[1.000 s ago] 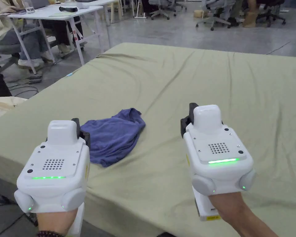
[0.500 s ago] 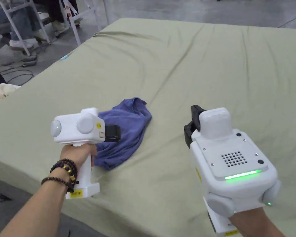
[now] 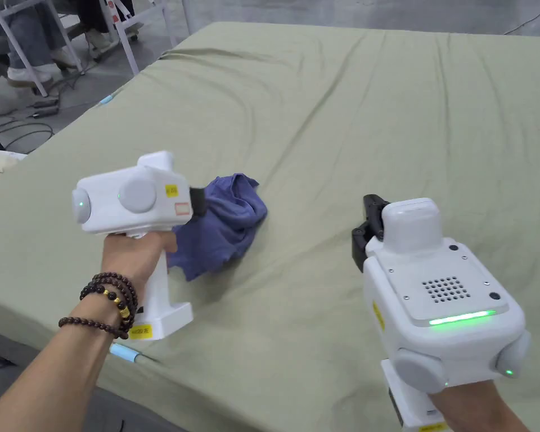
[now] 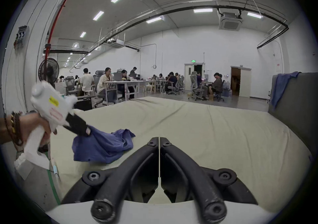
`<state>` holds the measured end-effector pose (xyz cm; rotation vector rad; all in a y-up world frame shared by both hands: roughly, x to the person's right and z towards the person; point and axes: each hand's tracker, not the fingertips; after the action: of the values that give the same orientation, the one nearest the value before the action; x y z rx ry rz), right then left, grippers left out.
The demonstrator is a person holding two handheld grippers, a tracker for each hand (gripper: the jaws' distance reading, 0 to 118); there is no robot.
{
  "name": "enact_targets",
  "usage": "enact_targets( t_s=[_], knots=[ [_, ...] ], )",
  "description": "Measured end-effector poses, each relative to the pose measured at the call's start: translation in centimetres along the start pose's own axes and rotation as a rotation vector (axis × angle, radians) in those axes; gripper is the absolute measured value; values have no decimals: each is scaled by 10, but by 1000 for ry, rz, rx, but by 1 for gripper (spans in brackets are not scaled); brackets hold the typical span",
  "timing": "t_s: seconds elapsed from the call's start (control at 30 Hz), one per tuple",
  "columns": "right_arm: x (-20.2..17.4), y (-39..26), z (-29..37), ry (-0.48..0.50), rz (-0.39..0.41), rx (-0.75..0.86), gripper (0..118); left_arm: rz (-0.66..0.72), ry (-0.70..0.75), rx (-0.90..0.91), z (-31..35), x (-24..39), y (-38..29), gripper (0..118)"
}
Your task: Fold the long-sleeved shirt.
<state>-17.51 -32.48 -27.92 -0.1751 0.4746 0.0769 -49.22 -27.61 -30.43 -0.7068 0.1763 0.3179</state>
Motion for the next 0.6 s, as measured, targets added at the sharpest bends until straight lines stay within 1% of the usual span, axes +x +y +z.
enact_targets(
  t_s=[0.07, 0.1, 0.13, 0.2, 0.27, 0.33, 0.37, 0.4, 0.43, 0.47, 0.53, 0.57, 0.6],
  knots=[
    [17, 4, 11, -40, -16, 17, 0, -65, -94, 52, 21, 41, 13, 9],
    [28, 6, 19, -65, -24, 27, 0, -107, -119, 81, 32, 70, 16, 9],
    [41, 10, 28, -91, -34, 36, 0, -152, -177, 97, 40, 98, 17, 9],
    [67, 15, 50, -146, -57, 57, 0, -186, -261, 115, 41, 146, 17, 9],
    [95, 19, 76, -215, -69, 79, 0, -211, -364, 96, 39, 201, 6, 9],
    [126, 20, 106, -291, -79, 83, 0, -223, -460, 62, 20, 256, -17, 9],
    [140, 19, 119, -344, -85, 81, 0, -233, -498, 39, 12, 281, -31, 9],
    [157, 17, 134, -399, -94, 71, 0, -251, -542, -10, 2, 309, -51, 9],
    [172, 14, 147, -428, -96, 68, 0, -230, -583, -45, -8, 333, -71, 9],
    [186, 11, 160, -470, -93, 69, 0, -239, -626, -102, -22, 359, -95, 9],
    [213, 4, 182, -557, -75, 42, 0, -269, -664, -185, -47, 403, -148, 9],
    [223, 2, 189, -572, -66, 14, 0, -293, -681, -236, -57, 419, -170, 9],
    [233, -1, 196, -578, -54, -19, 0, -310, -659, -278, -74, 436, -196, 9]
  ],
)
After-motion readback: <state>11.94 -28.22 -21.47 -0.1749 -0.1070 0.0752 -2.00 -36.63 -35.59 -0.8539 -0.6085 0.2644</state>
